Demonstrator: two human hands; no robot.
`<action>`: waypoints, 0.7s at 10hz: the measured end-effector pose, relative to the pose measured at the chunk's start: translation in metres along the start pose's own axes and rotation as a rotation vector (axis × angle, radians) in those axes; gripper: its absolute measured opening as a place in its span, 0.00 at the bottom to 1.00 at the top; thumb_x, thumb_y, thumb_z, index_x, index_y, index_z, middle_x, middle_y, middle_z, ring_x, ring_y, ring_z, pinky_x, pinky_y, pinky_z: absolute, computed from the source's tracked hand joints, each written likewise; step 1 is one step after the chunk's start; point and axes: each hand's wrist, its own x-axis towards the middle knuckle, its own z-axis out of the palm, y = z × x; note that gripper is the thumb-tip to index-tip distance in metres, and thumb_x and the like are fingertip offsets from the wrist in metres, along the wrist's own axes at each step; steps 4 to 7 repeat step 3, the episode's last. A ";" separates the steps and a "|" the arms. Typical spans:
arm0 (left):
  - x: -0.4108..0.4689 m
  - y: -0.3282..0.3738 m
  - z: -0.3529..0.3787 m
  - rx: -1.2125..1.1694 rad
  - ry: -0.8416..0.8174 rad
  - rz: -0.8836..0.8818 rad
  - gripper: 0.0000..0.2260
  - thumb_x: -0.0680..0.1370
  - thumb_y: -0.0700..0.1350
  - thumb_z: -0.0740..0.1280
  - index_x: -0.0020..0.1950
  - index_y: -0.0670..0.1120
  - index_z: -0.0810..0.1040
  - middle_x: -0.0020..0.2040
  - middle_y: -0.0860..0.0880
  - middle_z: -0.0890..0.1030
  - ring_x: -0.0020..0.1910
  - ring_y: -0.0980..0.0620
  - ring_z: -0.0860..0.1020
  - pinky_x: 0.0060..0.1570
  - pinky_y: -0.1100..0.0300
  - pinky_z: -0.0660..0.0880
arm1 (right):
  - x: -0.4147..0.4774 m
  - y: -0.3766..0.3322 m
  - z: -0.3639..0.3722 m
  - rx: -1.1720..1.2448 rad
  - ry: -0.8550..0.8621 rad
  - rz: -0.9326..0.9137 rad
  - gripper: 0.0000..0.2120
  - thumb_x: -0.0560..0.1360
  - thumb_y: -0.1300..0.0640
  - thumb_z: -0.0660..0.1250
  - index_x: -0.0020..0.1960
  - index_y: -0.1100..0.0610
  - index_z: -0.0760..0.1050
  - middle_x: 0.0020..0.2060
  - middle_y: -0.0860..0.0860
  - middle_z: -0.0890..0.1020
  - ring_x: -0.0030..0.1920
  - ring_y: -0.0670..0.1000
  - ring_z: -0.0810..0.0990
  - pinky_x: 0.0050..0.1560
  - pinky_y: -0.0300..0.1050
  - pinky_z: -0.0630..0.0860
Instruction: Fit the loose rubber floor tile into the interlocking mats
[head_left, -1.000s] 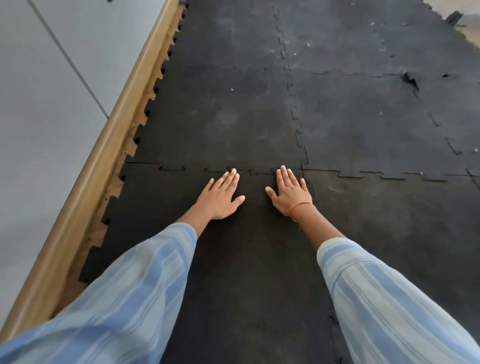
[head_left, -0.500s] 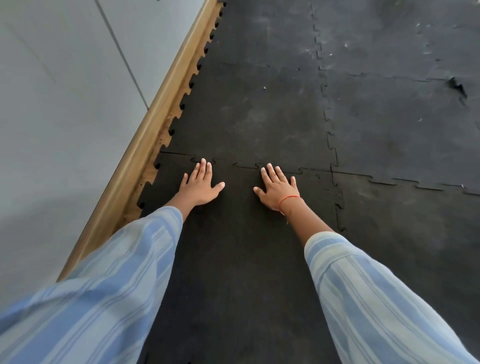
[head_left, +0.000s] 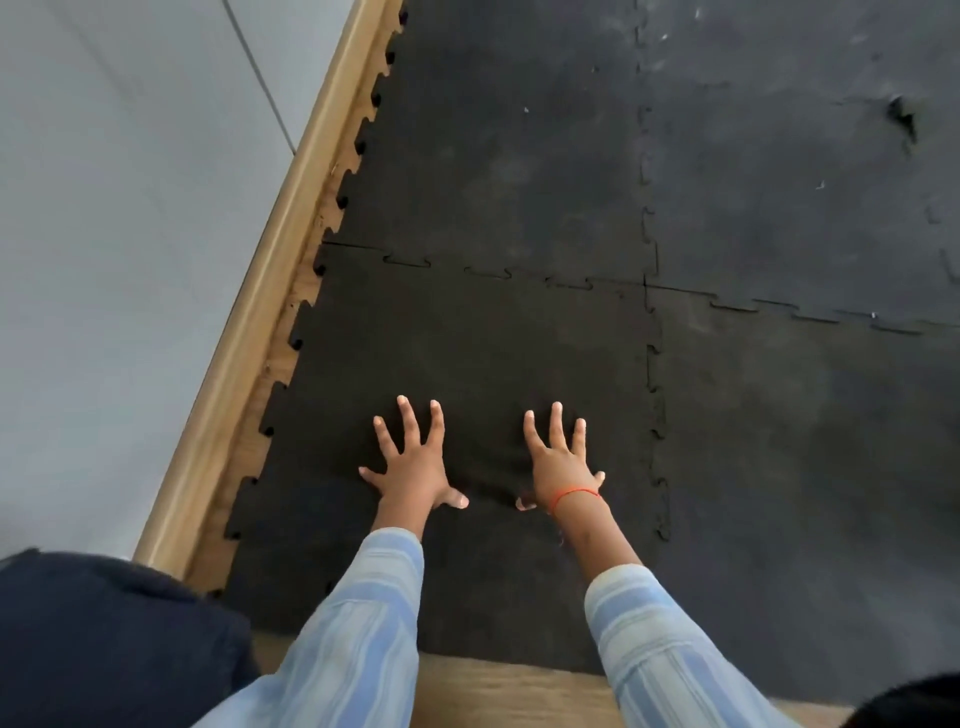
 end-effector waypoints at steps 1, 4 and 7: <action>0.004 0.000 -0.001 0.006 -0.035 -0.012 0.56 0.70 0.50 0.76 0.74 0.58 0.29 0.70 0.50 0.19 0.70 0.37 0.25 0.65 0.26 0.46 | 0.006 0.000 -0.001 -0.009 -0.034 0.020 0.54 0.69 0.57 0.74 0.74 0.42 0.33 0.74 0.48 0.28 0.74 0.60 0.30 0.65 0.76 0.57; -0.012 0.019 -0.029 0.051 -0.078 -0.066 0.59 0.68 0.47 0.77 0.72 0.60 0.27 0.70 0.47 0.19 0.70 0.33 0.27 0.65 0.25 0.50 | -0.009 -0.022 -0.030 0.007 -0.127 0.098 0.55 0.70 0.62 0.72 0.73 0.40 0.30 0.71 0.49 0.24 0.72 0.62 0.27 0.64 0.77 0.57; -0.012 0.019 -0.029 0.051 -0.078 -0.066 0.59 0.68 0.47 0.77 0.72 0.60 0.27 0.70 0.47 0.19 0.70 0.33 0.27 0.65 0.25 0.50 | -0.009 -0.022 -0.030 0.007 -0.127 0.098 0.55 0.70 0.62 0.72 0.73 0.40 0.30 0.71 0.49 0.24 0.72 0.62 0.27 0.64 0.77 0.57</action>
